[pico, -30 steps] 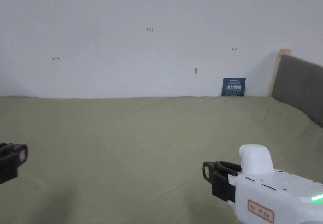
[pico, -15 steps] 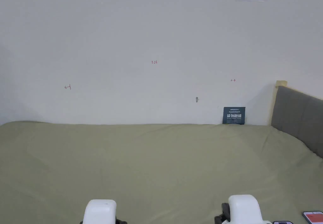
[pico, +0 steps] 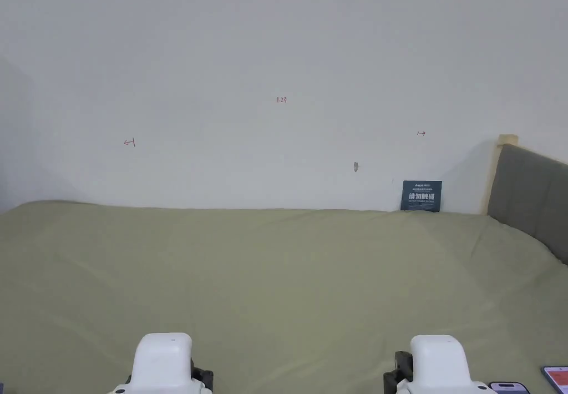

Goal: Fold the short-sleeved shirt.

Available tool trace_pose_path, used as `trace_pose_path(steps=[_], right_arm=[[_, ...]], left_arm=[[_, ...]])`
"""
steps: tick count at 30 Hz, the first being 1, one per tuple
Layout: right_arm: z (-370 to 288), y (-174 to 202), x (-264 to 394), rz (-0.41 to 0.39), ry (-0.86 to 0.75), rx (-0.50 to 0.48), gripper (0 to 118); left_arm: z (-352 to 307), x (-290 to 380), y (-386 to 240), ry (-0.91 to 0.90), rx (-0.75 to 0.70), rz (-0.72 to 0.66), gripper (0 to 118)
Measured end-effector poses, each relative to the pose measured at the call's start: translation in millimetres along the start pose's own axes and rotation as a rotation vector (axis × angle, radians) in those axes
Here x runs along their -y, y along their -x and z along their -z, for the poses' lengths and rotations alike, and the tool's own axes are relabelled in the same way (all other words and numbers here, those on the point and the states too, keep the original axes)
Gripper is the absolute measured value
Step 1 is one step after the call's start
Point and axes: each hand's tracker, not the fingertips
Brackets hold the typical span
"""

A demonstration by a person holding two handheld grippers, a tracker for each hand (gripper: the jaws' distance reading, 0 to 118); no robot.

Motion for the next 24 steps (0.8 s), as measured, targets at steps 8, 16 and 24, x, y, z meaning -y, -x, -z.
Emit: trace_pose_path(steps=[8, 16, 24], right_arm=[[-6, 2, -7, -0.027, -0.023, 0.034, 101], [-13, 1, -4, -0.02, -0.102, 0.007, 118], [-31, -7, -26, 0.103, -0.244, -0.072, 118]], left_arm=[[-8, -7, 3, -0.076, -0.001, -0.03, 103], [-13, -14, 13, -0.101, 0.029, -0.063, 118], [-27, -25, 16, -0.124, 0.041, -0.051, 118]])
